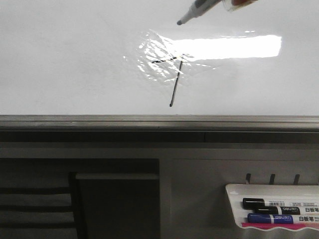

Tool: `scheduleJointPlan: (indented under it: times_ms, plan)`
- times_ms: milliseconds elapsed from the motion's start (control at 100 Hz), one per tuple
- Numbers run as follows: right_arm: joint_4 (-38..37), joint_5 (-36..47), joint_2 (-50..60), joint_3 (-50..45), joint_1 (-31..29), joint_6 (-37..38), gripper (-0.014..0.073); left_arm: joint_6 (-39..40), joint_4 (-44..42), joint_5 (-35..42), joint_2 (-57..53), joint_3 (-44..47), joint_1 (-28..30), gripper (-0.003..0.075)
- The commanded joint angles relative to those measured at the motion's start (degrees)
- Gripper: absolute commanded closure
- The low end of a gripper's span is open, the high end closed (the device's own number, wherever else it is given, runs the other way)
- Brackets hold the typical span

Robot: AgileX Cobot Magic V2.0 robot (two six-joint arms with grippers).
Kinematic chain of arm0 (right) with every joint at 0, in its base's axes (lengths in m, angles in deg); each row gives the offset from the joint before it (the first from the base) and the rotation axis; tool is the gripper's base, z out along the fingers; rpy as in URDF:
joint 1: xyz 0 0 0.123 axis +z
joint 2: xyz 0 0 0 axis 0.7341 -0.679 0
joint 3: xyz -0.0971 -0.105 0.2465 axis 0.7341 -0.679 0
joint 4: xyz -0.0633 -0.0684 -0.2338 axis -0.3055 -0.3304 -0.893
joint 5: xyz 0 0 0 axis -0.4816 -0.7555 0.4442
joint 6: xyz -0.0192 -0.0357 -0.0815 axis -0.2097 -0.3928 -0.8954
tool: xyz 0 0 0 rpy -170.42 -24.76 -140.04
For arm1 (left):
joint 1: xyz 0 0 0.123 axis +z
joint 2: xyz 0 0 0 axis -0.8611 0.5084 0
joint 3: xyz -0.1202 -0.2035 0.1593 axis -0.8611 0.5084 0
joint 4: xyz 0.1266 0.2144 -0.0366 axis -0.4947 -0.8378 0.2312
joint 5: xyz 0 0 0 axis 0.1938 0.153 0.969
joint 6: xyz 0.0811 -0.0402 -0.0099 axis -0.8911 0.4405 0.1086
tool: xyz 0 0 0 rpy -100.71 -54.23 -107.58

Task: Write number 7 on whiteboard

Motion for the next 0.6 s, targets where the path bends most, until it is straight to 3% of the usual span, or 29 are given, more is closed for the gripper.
scheduleJointPlan:
  times_ms: [0, 200, 590]
  plan:
    - [0.5, 4.04, 0.76, 1.4, 0.1, -2.25, 0.0639, -2.65, 2.76, 2.82, 1.94, -1.72, -1.72, 0.0661]
    - [0.66, 4.04, 0.43, 1.4, 1.75, -7.05, 0.0639, -8.03, 7.16, 3.14, 6.41, -3.68, -8.44, 0.0661]
    - [0.76, 4.83, -4.39, 1.4, 5.59, -8.2, 0.0639, -9.09, 9.77, 14.89, 11.02, -4.7, -18.35, 0.0661]
